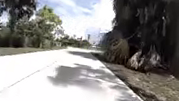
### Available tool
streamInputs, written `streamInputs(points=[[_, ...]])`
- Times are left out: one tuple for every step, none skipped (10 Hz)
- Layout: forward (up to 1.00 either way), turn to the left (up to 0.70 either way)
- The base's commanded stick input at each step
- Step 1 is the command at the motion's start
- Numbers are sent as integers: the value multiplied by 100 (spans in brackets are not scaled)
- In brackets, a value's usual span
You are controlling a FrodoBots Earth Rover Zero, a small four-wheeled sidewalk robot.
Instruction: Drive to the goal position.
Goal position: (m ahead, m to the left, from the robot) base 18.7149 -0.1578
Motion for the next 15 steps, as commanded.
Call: streamInputs(points=[[85, 0], [85, 0], [85, 0], [85, 0], [85, 0], [85, 0], [85, 0], [85, 0], [85, 0], [85, 0], [85, 0], [85, 0], [85, 0], [85, 13], [85, 34]])
